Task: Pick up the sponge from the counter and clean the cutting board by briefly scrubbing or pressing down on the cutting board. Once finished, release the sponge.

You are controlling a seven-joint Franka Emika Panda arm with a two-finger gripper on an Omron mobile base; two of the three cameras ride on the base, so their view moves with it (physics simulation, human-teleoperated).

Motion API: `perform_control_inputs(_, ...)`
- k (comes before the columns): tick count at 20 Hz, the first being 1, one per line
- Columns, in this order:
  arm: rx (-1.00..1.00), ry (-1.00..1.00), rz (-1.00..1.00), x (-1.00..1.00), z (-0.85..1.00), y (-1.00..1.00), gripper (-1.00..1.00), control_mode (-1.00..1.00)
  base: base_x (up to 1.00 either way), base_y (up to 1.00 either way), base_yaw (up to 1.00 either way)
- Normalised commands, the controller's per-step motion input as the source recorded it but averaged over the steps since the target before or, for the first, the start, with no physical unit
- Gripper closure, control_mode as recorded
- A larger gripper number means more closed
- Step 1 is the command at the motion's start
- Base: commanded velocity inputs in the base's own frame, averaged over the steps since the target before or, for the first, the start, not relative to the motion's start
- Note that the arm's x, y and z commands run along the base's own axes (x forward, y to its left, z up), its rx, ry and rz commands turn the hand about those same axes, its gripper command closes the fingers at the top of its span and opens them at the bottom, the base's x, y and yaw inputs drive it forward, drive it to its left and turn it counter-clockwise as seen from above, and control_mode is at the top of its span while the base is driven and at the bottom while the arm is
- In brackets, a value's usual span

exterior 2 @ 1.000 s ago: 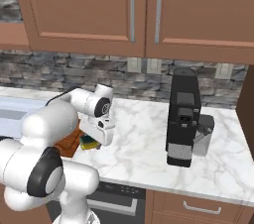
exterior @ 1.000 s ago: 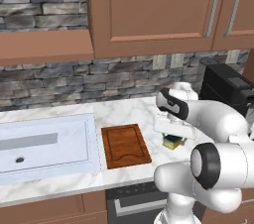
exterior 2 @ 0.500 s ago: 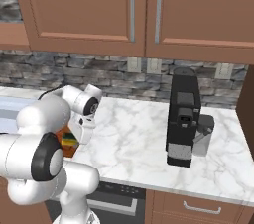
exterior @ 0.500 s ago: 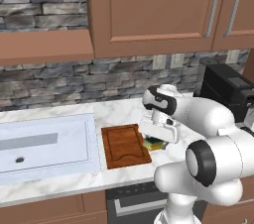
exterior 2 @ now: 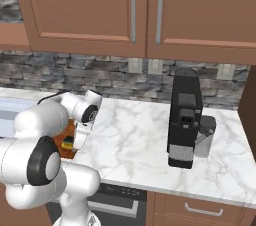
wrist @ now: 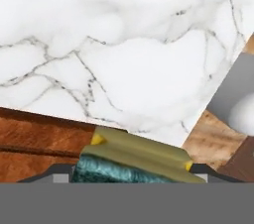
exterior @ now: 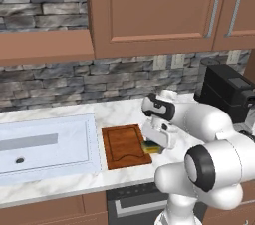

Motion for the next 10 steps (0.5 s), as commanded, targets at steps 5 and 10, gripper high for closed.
perform_control_inputs(5,-0.25,0.00,-0.18,0.00,-0.21,0.10,1.00,-1.00,0.00,0.00,0.00)
perform_control_inputs(10,-0.21,0.00,-0.10,0.02,-0.15,0.18,1.00,-1.00,0.00,0.00,0.00)
